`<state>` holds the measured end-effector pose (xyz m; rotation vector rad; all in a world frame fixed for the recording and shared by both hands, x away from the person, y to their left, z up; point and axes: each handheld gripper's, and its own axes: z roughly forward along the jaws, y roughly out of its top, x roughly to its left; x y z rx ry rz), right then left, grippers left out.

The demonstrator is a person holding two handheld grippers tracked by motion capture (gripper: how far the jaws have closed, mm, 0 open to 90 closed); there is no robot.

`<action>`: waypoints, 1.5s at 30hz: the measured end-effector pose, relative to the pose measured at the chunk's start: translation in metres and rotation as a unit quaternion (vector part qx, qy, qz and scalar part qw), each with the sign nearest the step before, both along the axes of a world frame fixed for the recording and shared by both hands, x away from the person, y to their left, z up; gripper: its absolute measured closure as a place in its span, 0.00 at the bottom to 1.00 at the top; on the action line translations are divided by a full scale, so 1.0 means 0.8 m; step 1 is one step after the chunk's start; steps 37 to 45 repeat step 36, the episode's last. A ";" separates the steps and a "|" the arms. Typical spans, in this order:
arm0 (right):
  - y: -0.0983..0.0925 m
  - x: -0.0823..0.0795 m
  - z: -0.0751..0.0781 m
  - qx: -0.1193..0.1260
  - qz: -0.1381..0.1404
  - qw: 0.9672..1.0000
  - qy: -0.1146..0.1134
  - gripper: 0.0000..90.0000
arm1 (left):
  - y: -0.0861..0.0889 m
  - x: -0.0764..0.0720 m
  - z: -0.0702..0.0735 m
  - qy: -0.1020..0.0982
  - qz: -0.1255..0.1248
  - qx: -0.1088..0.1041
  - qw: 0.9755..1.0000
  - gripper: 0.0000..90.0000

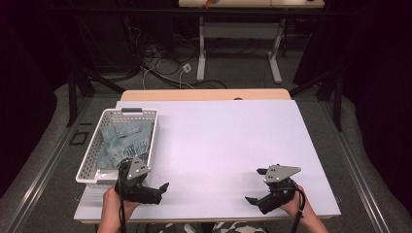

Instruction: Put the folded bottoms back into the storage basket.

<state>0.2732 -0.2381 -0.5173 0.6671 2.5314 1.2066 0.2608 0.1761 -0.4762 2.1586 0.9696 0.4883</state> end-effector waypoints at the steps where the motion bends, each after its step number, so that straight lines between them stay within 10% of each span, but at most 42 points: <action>1: 0.000 0.000 0.000 0.000 0.000 1.000 0.000 0.01 | -0.001 0.000 0.000 0.002 -0.004 0.004 1.000 0.00; 45: 0.003 0.001 -0.003 -0.003 0.008 1.000 0.005 0.01 | -0.030 0.008 -0.045 0.017 -0.060 -0.003 0.998 0.00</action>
